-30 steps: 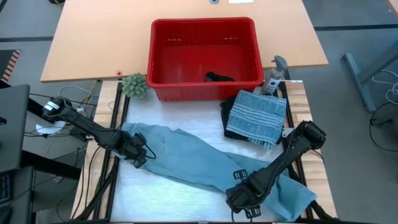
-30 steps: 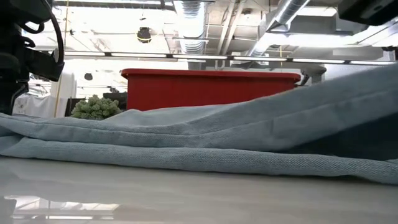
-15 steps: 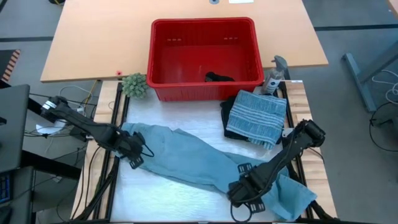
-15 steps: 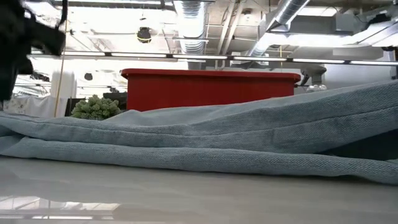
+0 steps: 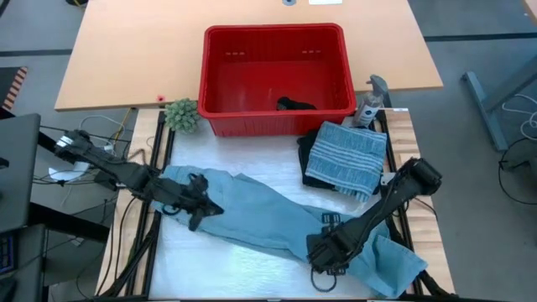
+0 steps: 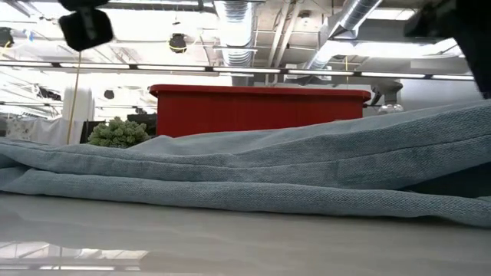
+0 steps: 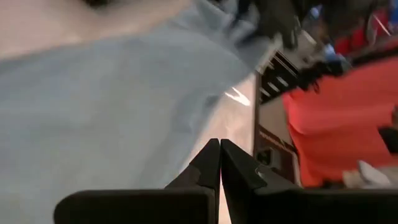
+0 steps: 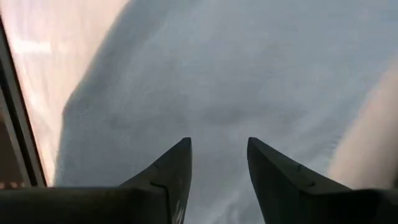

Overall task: Fold Laundry from Bin
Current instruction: Fold the blue pants

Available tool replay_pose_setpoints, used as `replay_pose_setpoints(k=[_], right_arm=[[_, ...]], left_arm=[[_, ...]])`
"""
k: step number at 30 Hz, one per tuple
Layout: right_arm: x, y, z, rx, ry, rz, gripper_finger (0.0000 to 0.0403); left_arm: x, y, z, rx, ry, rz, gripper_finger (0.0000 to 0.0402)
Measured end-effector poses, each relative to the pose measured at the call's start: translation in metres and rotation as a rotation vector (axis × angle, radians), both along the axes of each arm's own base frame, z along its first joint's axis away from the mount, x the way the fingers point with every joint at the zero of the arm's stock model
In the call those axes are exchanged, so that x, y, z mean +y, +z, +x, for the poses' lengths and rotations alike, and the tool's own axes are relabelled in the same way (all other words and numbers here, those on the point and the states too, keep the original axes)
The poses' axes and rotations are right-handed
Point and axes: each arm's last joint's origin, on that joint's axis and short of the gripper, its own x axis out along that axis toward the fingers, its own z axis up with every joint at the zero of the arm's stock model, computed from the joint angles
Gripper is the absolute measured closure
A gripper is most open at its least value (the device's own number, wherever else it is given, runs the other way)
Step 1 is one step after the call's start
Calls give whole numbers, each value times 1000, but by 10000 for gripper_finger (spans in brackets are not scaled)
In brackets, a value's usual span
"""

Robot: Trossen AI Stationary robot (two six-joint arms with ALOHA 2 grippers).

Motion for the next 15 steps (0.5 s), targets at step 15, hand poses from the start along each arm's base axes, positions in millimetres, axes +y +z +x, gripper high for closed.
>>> replay_pose_setpoints(k=[15], right_arm=[[-84,103,-70,-208,-334,93,226]], left_arm=[[-37,-84,80,171,-360,-66,401]])
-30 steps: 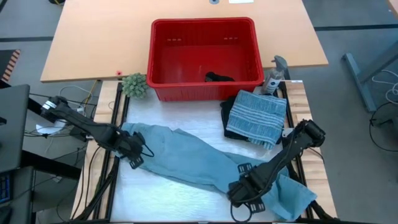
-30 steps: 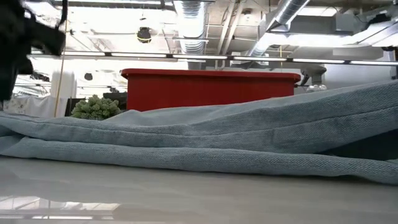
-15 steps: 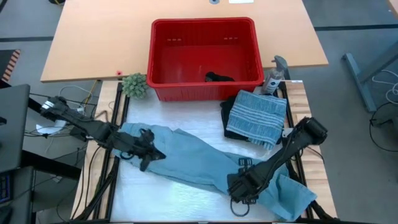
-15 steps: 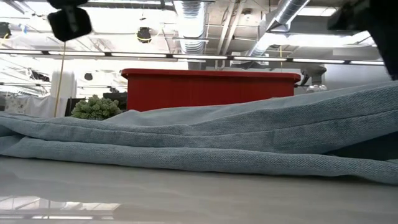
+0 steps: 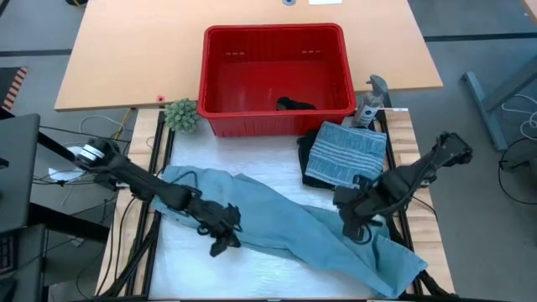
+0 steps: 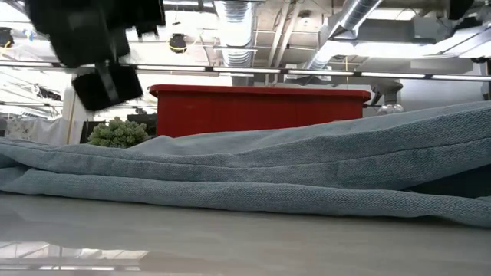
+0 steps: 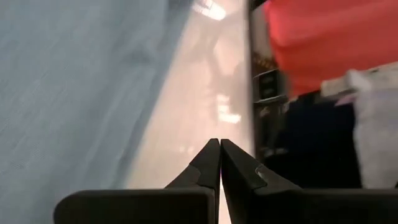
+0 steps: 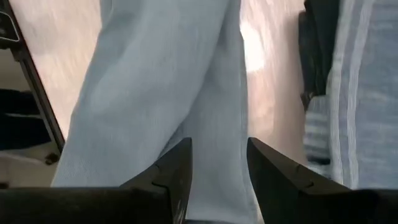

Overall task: Fold Laundry from Bin
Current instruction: Fold the blue pants

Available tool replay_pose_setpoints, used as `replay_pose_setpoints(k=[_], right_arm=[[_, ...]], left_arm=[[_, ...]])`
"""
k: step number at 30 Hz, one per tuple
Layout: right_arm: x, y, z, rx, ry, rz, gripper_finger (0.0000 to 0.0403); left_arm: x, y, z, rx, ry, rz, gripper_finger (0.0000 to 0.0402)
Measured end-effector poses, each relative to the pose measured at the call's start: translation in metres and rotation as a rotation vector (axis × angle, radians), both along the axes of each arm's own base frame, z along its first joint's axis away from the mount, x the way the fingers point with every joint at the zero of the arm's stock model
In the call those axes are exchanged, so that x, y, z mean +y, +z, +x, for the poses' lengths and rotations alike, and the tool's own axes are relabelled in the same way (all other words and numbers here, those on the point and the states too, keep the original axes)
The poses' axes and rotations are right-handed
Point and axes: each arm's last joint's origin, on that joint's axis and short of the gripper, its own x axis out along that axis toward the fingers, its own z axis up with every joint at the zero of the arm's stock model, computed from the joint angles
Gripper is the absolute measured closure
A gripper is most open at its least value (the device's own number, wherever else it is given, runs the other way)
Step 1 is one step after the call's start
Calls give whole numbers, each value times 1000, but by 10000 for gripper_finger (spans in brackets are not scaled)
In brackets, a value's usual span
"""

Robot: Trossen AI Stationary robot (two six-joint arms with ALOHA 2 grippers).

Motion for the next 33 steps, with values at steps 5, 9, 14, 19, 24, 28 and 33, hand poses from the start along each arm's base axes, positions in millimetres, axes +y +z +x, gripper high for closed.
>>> replay_pose_setpoints(k=[5,9,14,19,24,28,33], right_arm=[[-19,-34,-4,0,-5,141,226],[-29,-58,-6,-117,0,262,226],[-34,-92,-14,-90,8,236,226],[-24,-130,-14,-42,126,295,226],[-22,-146,-18,23,167,292,226],[-22,-152,-23,82,141,368,211],[-19,-153,-26,142,167,471,152]], left_arm=[[6,-32,13,110,38,21,401],[9,-50,20,169,75,22,401],[10,-65,21,250,109,7,401],[10,-71,21,318,139,-24,401],[11,-73,19,365,167,-41,401],[11,-73,18,376,173,-46,401],[11,-73,18,386,176,-58,401]])
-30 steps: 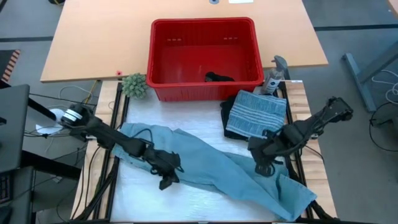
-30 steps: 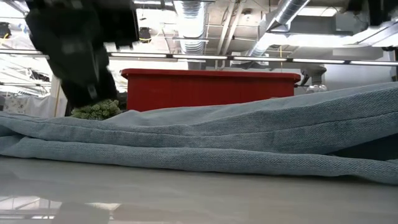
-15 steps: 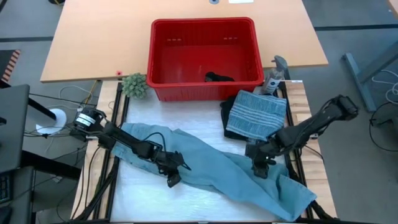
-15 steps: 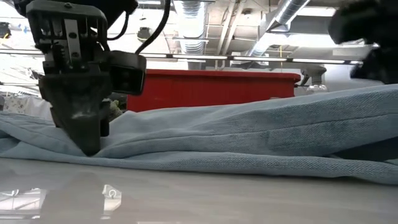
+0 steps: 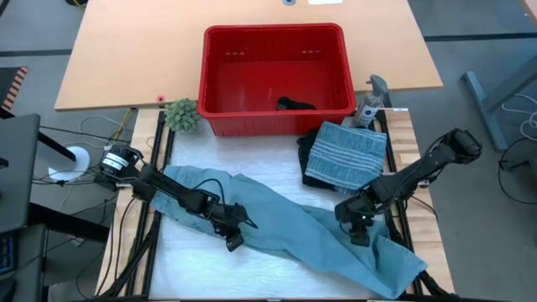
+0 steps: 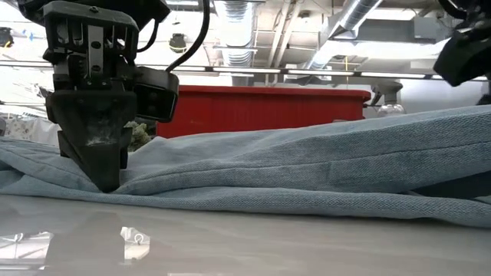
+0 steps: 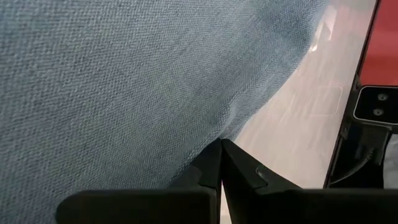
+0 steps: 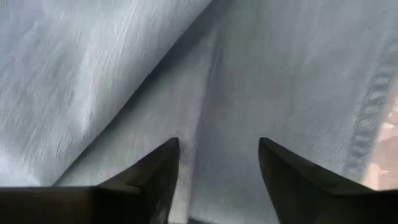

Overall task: Fold Laundry from Bin
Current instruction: Fold the blue pants

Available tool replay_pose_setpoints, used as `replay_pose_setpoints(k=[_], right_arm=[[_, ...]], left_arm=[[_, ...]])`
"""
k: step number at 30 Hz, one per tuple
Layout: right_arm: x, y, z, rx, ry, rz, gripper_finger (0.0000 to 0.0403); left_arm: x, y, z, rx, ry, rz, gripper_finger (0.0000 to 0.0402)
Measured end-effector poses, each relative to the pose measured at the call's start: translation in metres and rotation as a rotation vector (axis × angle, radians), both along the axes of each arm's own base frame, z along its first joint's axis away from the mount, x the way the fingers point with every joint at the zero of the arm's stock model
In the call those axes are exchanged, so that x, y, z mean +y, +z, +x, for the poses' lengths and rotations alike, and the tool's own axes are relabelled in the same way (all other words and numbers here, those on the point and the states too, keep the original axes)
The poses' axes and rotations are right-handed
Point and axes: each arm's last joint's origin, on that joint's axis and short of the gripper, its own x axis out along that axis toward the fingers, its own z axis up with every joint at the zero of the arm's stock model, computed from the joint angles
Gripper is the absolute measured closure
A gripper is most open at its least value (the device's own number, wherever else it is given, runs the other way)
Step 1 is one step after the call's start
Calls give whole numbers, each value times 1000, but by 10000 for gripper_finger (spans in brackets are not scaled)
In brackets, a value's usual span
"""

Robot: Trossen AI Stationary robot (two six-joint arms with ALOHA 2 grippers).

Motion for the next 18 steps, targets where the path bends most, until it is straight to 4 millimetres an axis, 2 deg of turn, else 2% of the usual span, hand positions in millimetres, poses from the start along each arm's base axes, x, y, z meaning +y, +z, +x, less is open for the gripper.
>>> replay_pose_setpoints(k=[5,13,18], right_arm=[[-2,0,1,6,1,22,118],[-5,-2,4,-13,23,25,117],[-2,-19,0,-6,2,125,117]], left_arm=[[0,0,0,-1,4,1,401],[0,0,0,-5,5,3,401],[0,0,0,-5,6,4,401]])
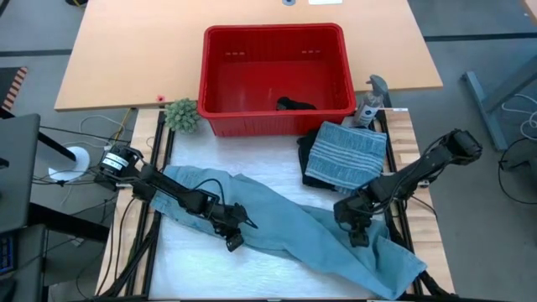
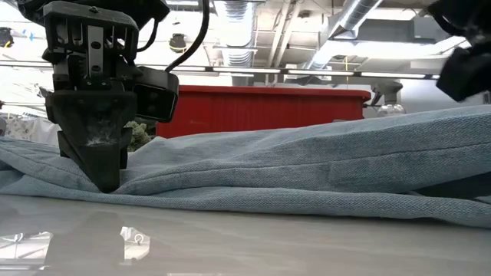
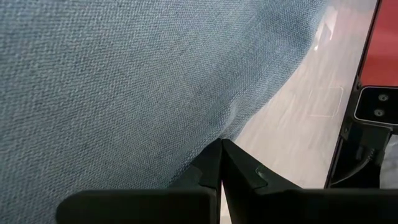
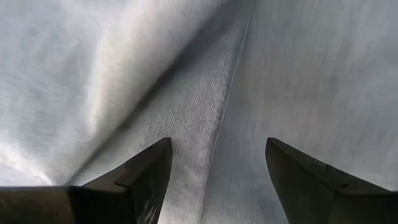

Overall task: Fold Laundry from Bin
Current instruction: Fold the blue pants

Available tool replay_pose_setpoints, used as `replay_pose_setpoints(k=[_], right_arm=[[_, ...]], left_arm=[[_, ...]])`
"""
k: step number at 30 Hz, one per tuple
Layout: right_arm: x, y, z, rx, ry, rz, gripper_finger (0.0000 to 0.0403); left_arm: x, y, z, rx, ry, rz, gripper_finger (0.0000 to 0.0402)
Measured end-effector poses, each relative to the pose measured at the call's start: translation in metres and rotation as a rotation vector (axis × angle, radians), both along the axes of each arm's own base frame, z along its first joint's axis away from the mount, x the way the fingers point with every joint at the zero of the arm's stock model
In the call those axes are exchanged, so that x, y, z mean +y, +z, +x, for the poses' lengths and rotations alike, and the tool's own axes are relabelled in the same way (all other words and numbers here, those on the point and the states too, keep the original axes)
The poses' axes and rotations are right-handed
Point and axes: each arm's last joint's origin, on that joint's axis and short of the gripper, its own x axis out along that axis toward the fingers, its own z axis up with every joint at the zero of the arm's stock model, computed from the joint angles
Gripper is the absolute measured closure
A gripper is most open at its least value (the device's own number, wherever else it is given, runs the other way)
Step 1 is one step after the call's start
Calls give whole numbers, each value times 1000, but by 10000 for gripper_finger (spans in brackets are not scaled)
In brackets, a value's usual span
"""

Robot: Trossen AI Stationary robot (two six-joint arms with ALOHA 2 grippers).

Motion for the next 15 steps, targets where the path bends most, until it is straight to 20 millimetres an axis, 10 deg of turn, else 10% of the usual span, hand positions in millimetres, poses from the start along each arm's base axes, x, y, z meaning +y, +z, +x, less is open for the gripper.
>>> replay_pose_setpoints(k=[8,15], right_arm=[[0,-7,-5,20,42,68,163],[1,-6,-3,-3,59,96,375]], left_arm=[[0,0,0,-1,5,5,401],[1,0,0,-7,21,24,401]])
